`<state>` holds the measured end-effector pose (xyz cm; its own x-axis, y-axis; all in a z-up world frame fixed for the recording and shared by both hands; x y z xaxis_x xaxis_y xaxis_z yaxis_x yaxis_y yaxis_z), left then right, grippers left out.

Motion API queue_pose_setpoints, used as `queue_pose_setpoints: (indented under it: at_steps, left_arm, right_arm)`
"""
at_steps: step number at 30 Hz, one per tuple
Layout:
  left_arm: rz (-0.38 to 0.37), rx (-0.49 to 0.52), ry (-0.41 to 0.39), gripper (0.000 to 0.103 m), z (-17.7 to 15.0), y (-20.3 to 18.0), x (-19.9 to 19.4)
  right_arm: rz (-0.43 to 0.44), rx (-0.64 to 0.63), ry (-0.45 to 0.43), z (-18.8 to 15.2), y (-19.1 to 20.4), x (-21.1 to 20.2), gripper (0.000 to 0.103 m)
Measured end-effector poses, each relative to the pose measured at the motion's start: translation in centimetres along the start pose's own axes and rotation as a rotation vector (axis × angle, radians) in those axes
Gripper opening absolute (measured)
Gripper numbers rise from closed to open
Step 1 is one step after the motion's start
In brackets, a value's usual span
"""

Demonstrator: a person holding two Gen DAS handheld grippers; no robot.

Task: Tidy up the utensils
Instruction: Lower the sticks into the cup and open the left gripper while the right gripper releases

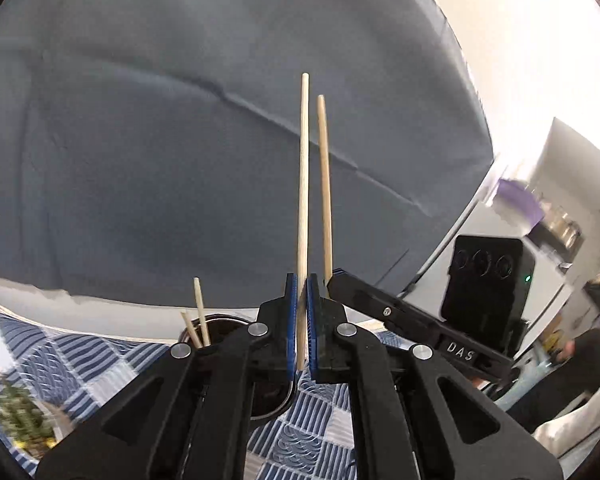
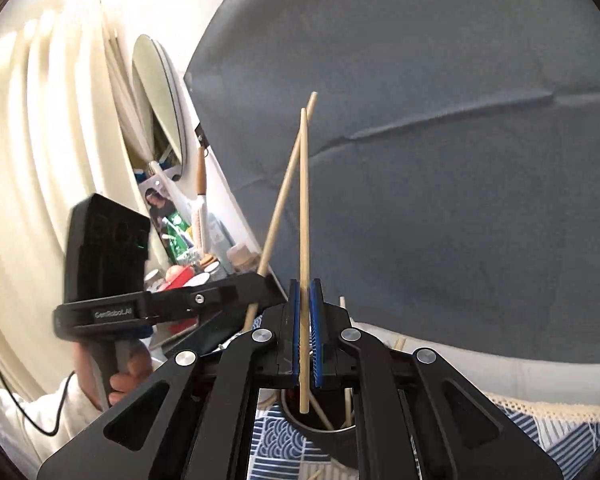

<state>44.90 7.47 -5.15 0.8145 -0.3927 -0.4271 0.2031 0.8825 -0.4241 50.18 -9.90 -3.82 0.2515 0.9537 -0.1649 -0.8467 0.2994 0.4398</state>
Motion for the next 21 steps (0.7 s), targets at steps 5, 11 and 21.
queue_pose_setpoints:
  at_steps: [5, 11, 21]
  left_arm:
    - [0.007, 0.032, 0.009, 0.005, -1.6, 1.0, 1.8]
    - [0.020, 0.077, -0.035, 0.005, -3.0, 0.7, 2.1]
    - [0.122, 0.168, 0.032, 0.005, -6.0, 1.1, 4.1]
  right_arm:
    - [0.015, 0.014, 0.006, -0.9, -1.6, 0.3, 0.005]
    - [0.007, 0.030, 0.035, -2.2, -3.0, 1.7, 0.005]
    - [-0.025, 0.032, 0.092, -3.8, -3.7, 2.8, 0.005]
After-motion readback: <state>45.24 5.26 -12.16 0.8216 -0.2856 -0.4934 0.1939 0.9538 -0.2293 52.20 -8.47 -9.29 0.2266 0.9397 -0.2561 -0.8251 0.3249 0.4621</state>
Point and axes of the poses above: each gripper's, at about its wrist camera, not at the fingertips, and x roughly the way its jaws point, y to its left, z to its top, the point moved 4 cm from there along x, roughly the way its jaws point, and after that the axes turned 14 degrees about z, right-handed, at the moved point
